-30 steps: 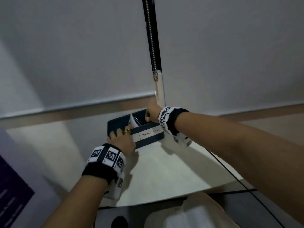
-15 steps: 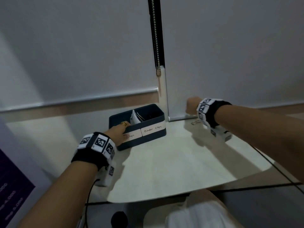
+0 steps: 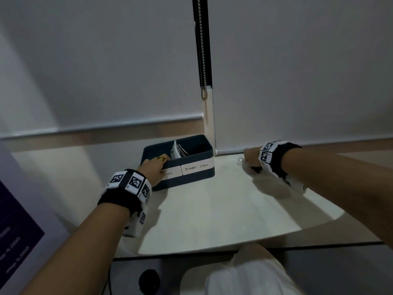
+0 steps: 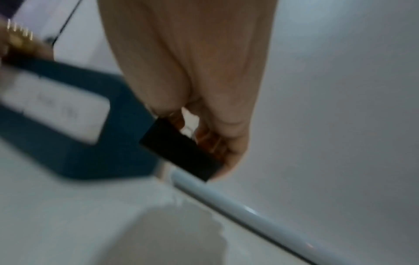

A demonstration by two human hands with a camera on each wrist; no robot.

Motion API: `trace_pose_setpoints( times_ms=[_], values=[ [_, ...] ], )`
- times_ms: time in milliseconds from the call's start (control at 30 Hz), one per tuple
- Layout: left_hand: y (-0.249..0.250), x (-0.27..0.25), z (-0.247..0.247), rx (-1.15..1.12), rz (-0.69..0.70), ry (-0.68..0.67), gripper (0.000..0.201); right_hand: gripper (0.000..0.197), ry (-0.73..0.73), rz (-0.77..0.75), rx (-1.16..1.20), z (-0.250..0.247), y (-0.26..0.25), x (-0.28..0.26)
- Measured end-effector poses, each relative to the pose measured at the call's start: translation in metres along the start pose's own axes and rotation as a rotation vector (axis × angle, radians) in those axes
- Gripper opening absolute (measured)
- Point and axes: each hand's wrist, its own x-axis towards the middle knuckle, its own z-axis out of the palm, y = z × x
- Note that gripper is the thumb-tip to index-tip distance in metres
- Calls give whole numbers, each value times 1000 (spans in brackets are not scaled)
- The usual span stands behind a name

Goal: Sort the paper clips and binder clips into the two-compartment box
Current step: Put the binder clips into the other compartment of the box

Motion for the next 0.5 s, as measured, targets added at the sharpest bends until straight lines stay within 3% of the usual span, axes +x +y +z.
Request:
trace_pose_setpoints(
  times_ms=[67,167,233,400,500],
  values=[
    [5,0,1,39,-7,-1,40,19,119,-41,168,-19,-21,-7],
    [12,3,3,78,-1,13,47,30,380,-166,529,-51,-54,3],
    [17,5,3,81,13,16,47,33,425,-225,638,-62,-75,0],
    [22,10,6,64,18,35,46,40,305,-195,408,-40,-99,10],
    [20,16,9,86,15,41,48,44,315,-240,363,-29,-88,14]
  ],
)
